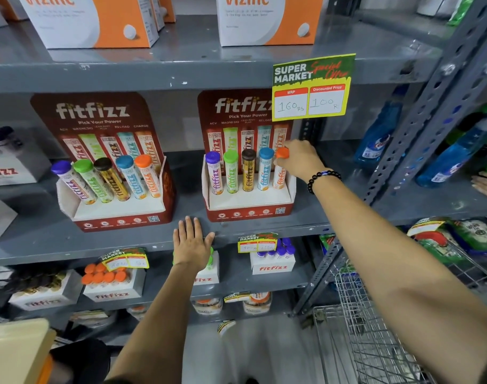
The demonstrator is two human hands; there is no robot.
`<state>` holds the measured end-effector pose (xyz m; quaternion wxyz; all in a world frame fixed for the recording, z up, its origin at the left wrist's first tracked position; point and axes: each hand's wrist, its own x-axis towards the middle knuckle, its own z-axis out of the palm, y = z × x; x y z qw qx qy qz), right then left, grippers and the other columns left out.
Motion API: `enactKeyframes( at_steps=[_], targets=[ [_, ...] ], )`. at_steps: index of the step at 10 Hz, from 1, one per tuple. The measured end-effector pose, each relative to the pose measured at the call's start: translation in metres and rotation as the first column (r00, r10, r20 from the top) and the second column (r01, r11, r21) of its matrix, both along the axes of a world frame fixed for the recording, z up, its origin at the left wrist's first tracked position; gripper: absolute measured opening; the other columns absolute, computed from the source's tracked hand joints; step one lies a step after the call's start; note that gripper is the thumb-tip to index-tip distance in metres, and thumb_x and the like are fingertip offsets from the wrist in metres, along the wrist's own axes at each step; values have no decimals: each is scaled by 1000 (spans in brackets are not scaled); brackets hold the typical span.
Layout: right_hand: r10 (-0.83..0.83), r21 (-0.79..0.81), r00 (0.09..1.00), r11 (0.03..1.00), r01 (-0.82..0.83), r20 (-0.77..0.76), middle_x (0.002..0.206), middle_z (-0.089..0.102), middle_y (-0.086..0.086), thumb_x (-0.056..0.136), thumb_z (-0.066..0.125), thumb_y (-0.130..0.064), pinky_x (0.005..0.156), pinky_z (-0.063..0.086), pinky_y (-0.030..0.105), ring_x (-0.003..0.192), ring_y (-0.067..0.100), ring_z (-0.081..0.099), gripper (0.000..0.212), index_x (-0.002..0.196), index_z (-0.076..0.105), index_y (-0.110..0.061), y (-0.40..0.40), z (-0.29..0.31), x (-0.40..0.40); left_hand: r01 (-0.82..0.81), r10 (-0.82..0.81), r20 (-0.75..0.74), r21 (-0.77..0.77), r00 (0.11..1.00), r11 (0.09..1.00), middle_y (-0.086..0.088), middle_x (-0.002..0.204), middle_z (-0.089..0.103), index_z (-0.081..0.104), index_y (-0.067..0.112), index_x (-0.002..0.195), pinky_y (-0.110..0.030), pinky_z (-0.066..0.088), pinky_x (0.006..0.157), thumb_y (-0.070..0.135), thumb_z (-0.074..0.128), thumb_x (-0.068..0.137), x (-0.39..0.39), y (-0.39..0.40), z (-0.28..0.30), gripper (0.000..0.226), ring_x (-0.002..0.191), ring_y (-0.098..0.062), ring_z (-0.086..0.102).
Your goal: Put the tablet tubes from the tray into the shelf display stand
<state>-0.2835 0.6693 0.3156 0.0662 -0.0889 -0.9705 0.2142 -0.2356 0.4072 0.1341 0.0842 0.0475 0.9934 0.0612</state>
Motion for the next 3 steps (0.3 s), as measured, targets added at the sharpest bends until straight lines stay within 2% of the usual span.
enactKeyframes(
  at_steps=[1, 2, 3],
  targets=[
    [39, 41, 988, 999, -33, -147, 117, 61, 18, 87, 59, -24, 89, 53, 40, 105, 34, 59, 38, 121, 54, -8, -3, -8, 15, 10, -10, 27, -7, 1000, 1000, -15, 157, -9, -7, 8, 145, -44, -2, 118, 46, 9, 97, -2, 0, 5, 64, 144, -31, -10],
    [30, 100, 965, 995, -4, -260, 123, 58, 19, 90, 52, -21, 92, 48, 41, 111, 35, 53, 39, 126, 50, -5, -12, -18, 37, -6, 0, 89, 68, 996, 998, -16, 157, -9, -6, 6, 145, -43, -2, 118, 45, 12, 98, -2, -3, 18, 64, 144, -32, -10],
    [61, 162, 950, 987, -11, -306, 137, 49, 21, 92, 50, -20, 108, 35, 44, 127, 35, 42, 47, 134, 41, -1, -27, -40, 62, -20, 15, 28, 195, 1000, 981, -16, 157, -5, -2, 6, 146, -42, 1, 119, 44, 14, 99, 8, -5, 31, 63, 144, -31, -8]
  ],
)
